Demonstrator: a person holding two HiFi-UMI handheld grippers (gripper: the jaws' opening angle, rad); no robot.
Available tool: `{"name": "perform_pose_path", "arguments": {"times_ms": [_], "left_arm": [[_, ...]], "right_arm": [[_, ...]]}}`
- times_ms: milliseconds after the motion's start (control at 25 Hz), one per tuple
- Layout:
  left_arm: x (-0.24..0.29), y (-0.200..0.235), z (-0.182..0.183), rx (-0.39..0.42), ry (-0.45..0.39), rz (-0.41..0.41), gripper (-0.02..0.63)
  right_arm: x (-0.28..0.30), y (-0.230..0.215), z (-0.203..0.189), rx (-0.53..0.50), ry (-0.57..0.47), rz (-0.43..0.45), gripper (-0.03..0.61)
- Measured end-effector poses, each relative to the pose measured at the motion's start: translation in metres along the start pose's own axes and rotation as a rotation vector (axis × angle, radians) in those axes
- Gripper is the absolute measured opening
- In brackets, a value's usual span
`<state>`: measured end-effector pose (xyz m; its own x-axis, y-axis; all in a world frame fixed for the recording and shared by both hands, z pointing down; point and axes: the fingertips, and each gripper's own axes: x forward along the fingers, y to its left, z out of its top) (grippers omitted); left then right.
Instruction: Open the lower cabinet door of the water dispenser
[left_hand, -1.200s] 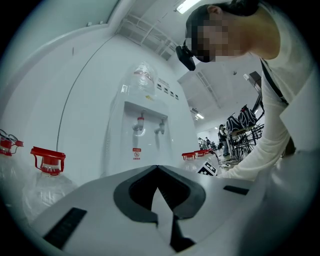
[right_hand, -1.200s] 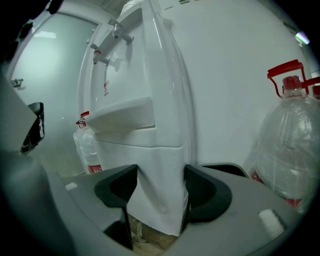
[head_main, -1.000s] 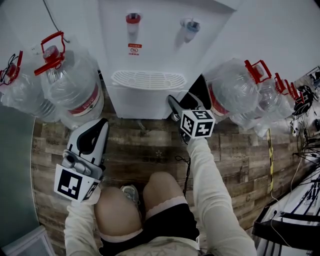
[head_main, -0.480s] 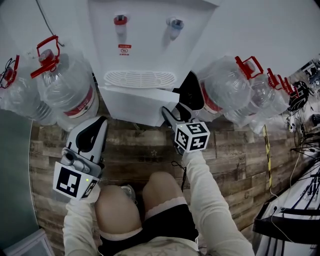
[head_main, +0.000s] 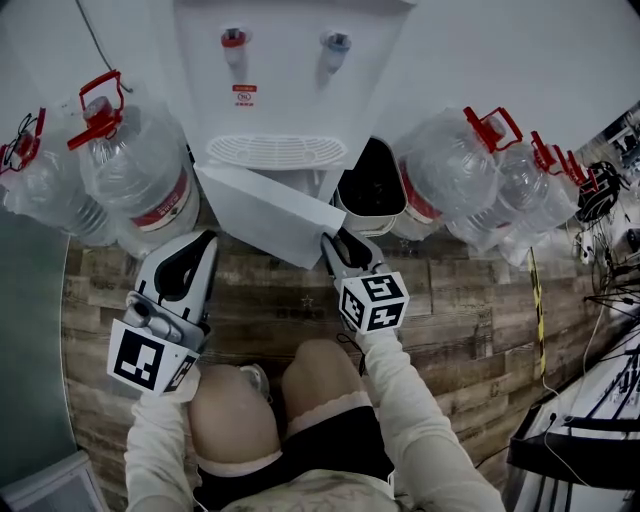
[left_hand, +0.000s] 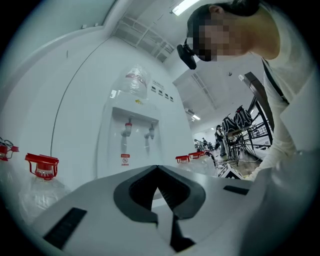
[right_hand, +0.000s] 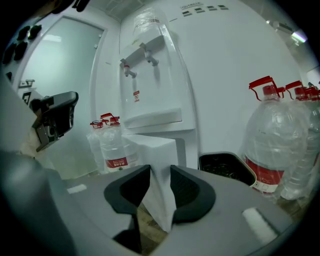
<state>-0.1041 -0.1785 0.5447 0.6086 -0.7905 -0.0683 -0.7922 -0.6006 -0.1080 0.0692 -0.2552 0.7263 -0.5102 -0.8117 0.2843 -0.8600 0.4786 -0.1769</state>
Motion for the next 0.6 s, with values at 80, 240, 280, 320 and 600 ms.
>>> {"name": "perform_pose_path", "arguments": {"times_ms": [80,240,280,320,600], "left_arm": [[-0.001,-0.003,0.002,0.003,-0.001,0.000,0.003],[-0.004,-0.010,0.006,0.008,-0.003,-0.003,0.003],[-0.004,-0.012,0.007,0.008,-0.004,-0.004,0.003],[-0.005,-0.014,0.008,0.009,-0.005,-0.005,0.003],[-0.008,-0.024,0.012,0.023,-0.004,-0.009,0.003]], "right_arm": [[-0.006,0.008,-0.003,-0.005,0.002,0.010,0.132],[-0.017,0.025,-0.009,-0.016,0.007,0.040,0.125],[-0.020,0.029,-0.010,-0.020,0.007,0.049,0.123],[-0.023,0.034,-0.012,-0.024,0.008,0.059,0.123],[-0.034,0.055,-0.018,-0.038,0.011,0.113,0.118]]}}
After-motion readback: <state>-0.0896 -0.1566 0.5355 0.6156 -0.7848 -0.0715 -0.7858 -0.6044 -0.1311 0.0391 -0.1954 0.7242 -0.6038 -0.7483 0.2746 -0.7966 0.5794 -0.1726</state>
